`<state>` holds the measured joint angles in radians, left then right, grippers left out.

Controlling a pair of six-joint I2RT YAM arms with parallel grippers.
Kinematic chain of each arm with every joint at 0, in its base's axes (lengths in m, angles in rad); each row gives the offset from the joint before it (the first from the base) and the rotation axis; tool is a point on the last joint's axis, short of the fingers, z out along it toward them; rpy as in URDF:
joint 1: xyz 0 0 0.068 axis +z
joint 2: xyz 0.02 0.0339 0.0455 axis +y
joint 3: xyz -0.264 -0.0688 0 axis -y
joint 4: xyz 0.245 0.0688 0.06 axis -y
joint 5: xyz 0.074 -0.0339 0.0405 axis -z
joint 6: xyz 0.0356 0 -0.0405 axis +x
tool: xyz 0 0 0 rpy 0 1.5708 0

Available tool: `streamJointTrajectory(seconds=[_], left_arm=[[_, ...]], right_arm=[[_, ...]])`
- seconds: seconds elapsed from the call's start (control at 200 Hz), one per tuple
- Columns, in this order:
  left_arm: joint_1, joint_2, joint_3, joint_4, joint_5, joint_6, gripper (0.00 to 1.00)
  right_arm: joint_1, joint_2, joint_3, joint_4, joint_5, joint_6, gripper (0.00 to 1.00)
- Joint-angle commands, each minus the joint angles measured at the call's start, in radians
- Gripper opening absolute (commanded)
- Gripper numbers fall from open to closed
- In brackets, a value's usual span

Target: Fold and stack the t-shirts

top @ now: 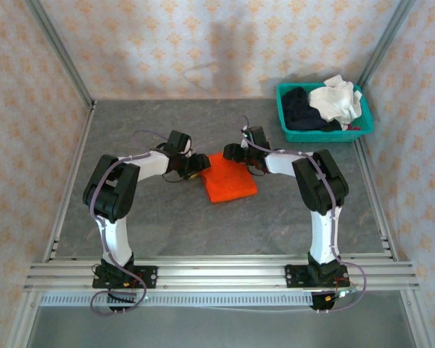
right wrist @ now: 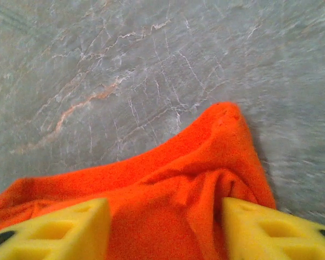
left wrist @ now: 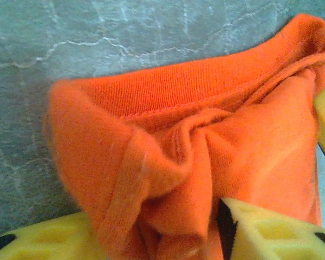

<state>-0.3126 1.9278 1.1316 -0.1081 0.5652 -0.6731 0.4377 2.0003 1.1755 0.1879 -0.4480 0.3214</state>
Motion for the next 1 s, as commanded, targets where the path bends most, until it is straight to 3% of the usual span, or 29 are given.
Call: streamJointTrajectory(seconds=[0.0, 0.065, 0.175, 0.39, 0.47, 0.63, 0.791, 0.926, 0.996], left_arm=[[0.010, -0.006, -0.014, 0.006, -0.068, 0.019, 0.67], [0.010, -0.012, -0.021, 0.014, -0.070, 0.015, 0.77], [0.011, -0.084, -0.038, 0.009, -0.083, 0.015, 0.89], [-0.028, -0.153, -0.118, -0.005, -0.092, -0.038, 0.91], [-0.067, -0.168, -0.162, 0.027, -0.092, -0.078, 0.84], [-0.095, -0.159, -0.210, 0.023, -0.135, -0.077, 0.51], [-0.095, -0.137, -0.198, 0.009, -0.131, -0.049, 0.29], [-0.095, -0.139, -0.164, -0.017, -0.132, -0.022, 0.30], [-0.095, -0.142, -0.144, -0.036, -0.139, -0.006, 0.44]], right_arm=[[-0.001, -0.140, -0.068, 0.018, 0.105, -0.033, 0.72], [-0.001, -0.190, -0.106, 0.001, 0.145, -0.045, 0.82], [0.000, -0.254, -0.162, -0.035, 0.171, -0.055, 0.84], [0.003, -0.307, -0.217, -0.080, 0.144, -0.040, 0.82], [0.003, -0.305, -0.218, -0.085, 0.143, -0.032, 0.81], [0.006, -0.296, -0.203, -0.076, 0.128, -0.012, 0.80], [0.025, -0.286, -0.162, -0.104, 0.118, -0.037, 0.80], [0.067, -0.264, -0.108, -0.172, 0.139, -0.074, 0.79], [0.111, -0.247, -0.071, -0.222, 0.173, -0.101, 0.79]])
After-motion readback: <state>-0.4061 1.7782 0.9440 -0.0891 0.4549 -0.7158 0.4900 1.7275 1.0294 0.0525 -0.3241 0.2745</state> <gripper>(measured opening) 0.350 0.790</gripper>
